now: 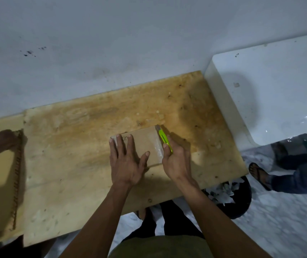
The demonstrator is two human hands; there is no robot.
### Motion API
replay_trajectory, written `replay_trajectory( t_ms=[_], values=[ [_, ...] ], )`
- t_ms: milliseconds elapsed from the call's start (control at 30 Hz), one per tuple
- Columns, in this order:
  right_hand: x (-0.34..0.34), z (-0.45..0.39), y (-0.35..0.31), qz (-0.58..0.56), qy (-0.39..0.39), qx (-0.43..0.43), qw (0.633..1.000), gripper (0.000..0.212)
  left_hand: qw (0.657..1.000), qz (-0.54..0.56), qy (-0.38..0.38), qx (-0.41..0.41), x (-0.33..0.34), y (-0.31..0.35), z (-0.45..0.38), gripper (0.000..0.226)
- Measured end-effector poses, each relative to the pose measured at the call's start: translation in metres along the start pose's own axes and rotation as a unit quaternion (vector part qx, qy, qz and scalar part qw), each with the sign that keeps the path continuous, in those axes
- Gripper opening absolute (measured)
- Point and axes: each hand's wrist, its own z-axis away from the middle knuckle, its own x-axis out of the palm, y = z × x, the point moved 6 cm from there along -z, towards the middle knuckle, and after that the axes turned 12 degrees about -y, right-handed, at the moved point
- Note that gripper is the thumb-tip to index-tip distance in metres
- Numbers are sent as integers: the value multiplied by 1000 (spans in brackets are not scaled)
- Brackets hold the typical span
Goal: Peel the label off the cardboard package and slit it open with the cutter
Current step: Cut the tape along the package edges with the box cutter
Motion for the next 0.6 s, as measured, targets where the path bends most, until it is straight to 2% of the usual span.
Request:
replay_trajectory(
  t_ms=[600],
  values=[
    [8,-2,0,8,-1,-1,1000,43,1000,-7,2,-3,-2,2,1,92]
  ],
)
